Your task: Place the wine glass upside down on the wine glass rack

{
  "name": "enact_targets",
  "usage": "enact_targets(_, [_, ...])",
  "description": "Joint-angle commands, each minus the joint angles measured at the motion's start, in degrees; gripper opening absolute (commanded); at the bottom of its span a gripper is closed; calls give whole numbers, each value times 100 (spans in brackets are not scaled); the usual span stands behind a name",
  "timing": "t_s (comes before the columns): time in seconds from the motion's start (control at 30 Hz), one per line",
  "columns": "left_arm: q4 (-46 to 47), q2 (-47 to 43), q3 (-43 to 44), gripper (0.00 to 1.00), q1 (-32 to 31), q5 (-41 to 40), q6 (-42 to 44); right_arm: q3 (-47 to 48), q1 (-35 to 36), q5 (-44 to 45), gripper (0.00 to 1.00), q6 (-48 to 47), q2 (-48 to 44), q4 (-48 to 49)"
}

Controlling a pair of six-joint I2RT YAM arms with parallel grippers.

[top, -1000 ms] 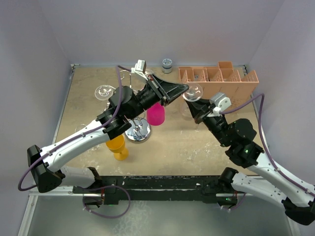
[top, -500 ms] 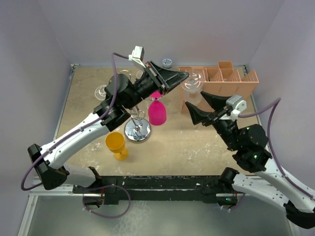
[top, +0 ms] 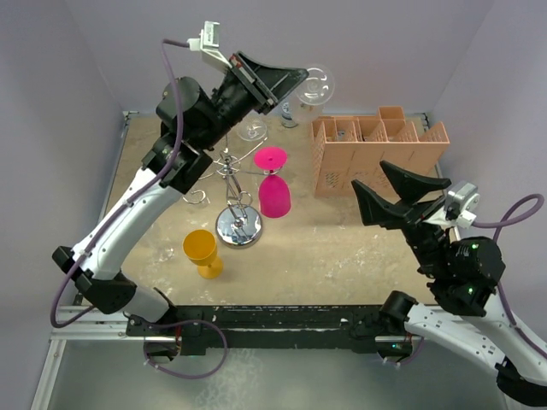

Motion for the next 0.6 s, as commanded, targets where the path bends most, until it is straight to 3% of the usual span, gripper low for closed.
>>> enact_targets(0.0, [6, 370, 777, 0, 193, 427, 797, 15, 15, 51, 74, 153, -13, 170])
enact_targets(0.23, [-191, 621, 1037, 0, 970, 463, 879, -39, 16, 34, 74, 267, 58, 240])
enact_targets(0.57, [356, 649, 678, 0, 2370, 1069, 184, -116, 15, -11, 74, 393, 190, 302])
